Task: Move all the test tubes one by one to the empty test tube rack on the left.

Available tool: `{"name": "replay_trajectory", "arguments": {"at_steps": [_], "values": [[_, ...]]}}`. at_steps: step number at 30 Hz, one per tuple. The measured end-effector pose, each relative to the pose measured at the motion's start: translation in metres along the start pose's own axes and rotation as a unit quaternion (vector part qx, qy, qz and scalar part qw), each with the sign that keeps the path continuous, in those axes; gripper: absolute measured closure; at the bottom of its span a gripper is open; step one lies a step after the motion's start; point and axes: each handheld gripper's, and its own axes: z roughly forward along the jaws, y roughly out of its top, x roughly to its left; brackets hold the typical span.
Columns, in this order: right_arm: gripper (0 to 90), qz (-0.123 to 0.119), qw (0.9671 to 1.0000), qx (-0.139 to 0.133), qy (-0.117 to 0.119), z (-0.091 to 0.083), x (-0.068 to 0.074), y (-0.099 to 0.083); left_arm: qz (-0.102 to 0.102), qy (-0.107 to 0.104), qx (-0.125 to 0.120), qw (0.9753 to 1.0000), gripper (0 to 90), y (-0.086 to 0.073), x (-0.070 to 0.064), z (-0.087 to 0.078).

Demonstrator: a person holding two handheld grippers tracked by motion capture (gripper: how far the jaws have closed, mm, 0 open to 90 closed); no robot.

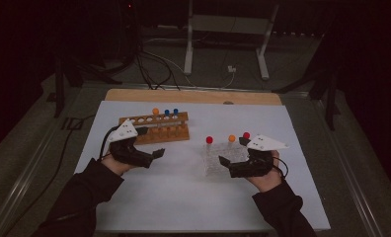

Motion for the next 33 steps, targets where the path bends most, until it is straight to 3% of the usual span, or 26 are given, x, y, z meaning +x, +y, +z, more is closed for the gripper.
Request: {"name": "replay_trajectory", "arguments": {"at_steps": [8,11,21,26,33], "values": [[16.6,0.017,0.9990,0.029,-0.029,0.011,-0.016,-0.013,-0.002,-0.015,-0.003,0.9999,1.4,-0.018,-0.015,-0.003],[28.7,0.018,0.9981,0.041,-0.041,0.015,-0.020,-0.016,0.004,-0.017,-0.004,0.9998,1.4,-0.020,-0.021,-0.004],[56.7,0.026,0.9923,0.089,-0.082,0.031,-0.027,-0.021,0.007,-0.019,-0.005,0.9998,1.4,-0.024,-0.026,-0.004],[60.3,0.033,0.9888,0.104,-0.102,0.037,-0.029,-0.020,0.005,-0.022,-0.003,0.9997,1.4,-0.025,-0.026,-0.003],[66.0,0.034,0.9861,0.119,-0.112,0.048,-0.028,-0.017,0.010,-0.023,-0.001,0.9997,1.4,-0.025,-0.028,-0.002]]}}
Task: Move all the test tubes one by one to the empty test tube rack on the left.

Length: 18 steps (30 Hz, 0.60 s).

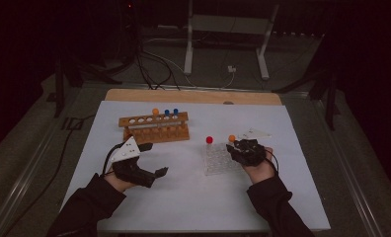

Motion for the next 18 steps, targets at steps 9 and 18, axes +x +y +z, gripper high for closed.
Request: {"name": "replay_trajectory", "arguments": {"at_steps": [9,18], "values": [[74.7,0.003,1.0000,0.007,-0.005,0.005,0.000,0.001,-0.003,-0.003,-0.002,1.0000,1.5,0.000,0.001,-0.001],[74.9,0.002,0.9999,-0.017,-0.002,-0.009,-0.001,0.006,0.002,-0.001,0.002,1.0000,1.5,0.000,0.000,0.000]]}}
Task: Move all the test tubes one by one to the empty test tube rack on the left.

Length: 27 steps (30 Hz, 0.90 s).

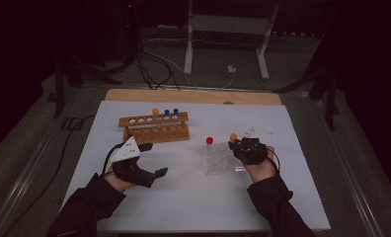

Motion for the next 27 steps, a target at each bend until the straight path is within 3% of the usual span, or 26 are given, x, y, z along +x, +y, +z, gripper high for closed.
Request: {"name": "replay_trajectory", "arguments": {"at_steps": [15,23,27], "values": [[75.0,-0.017,0.9984,-0.054,-0.005,-0.041,0.008,0.017,0.003,-0.005,-0.002,1.0000,1.5,0.003,-0.002,-0.001],[75.0,-0.036,0.9971,-0.064,0.017,-0.058,0.022,0.024,0.005,-0.014,-0.004,0.9999,1.5,0.007,-0.006,-0.004],[75.0,-0.048,0.9958,-0.066,0.041,-0.063,0.033,0.025,0.008,-0.019,-0.006,0.9998,1.5,0.010,-0.009,-0.005]]}}
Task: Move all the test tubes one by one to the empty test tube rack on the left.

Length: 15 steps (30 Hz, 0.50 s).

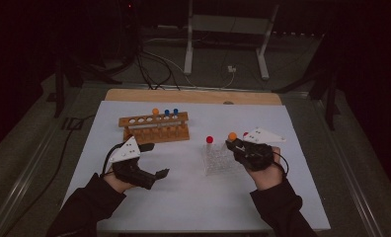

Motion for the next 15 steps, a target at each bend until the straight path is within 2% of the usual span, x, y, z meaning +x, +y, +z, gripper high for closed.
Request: {"name": "replay_trajectory", "arguments": {"at_steps": [9,15], "values": [[75.0,-0.029,0.9984,0.008,0.047,0.005,0.030,0.001,0.007,-0.015,0.001,0.9999,1.5,0.005,-0.007,0.000],[75.0,-0.045,0.9957,0.021,0.078,0.017,0.049,-0.005,0.009,-0.024,0.003,0.9997,1.5,0.008,-0.014,0.002]]}}
